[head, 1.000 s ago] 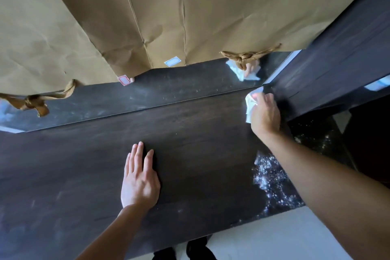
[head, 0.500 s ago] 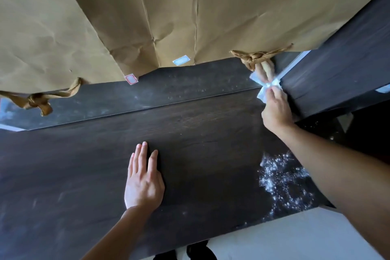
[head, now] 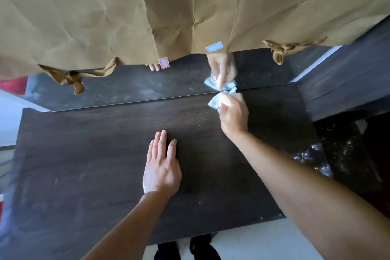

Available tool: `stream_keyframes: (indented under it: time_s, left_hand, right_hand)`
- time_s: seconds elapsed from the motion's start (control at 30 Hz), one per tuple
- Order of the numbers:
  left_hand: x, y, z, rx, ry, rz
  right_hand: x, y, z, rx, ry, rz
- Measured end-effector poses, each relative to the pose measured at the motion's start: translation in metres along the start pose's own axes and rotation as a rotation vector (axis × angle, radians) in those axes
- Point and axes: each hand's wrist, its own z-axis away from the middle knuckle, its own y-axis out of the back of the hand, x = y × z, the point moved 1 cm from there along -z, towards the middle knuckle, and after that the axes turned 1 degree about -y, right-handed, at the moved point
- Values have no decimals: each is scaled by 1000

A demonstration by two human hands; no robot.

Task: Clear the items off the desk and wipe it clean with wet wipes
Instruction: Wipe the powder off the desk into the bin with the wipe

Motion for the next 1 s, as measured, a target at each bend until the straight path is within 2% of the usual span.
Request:
stream_keyframes:
  time_s: [0.1, 0.17, 0.2, 0.27, 0.33, 0.4, 0.43, 0.57, 0.67, 0.7, 0.8, 0.83, 0.93, 1.0]
  left_hand:
    - [-3, 0, 1, -15, -18, 0]
    - [-8, 3, 1, -37, -42, 3]
    - [-12, 5, 3, -45, -56, 1]
    - [-25, 10, 13, -55, -79, 3]
    - [-42, 18, 31, -52, -54, 3]
    - [-61, 25, 51, -44, 7, 1]
    - [-68, 28, 59, -37, 36, 1]
    - [-88, 35, 81, -25, 63, 8]
    - [-93, 34, 82, -27, 46, 12]
    - [-94, 34, 81, -31, 47, 8]
    - [-96, 34, 83, -51, 35, 4]
    - [-96, 35, 83, -51, 29, 6]
    - [-95, 37, 81, -47, 26, 14]
    - [-97, 37, 81, -56, 23, 18]
  right_hand:
    - [-22, -19, 66, -311, 323, -13]
    - [-4, -1, 87, -387, 405, 1]
    - [11, 14, 86, -357, 405, 40]
    - [43, 42, 70, -172, 292, 159]
    - [62, 59, 45, 33, 9, 240]
    - [54, 48, 34, 122, -282, 293]
    - [41, 34, 32, 135, -321, 292]
    - [-33, -39, 26, 108, -160, 242]
    - [-78, -68, 22, 110, -255, 196]
    - [-87, -72, 31, 84, -174, 206]
    - [-74, -65, 75, -125, 291, 202]
    - [-60, -54, 85, -146, 328, 189]
    - [-23, -16, 115, -13, 147, 148]
    - [-21, -9, 159, -23, 163, 131]
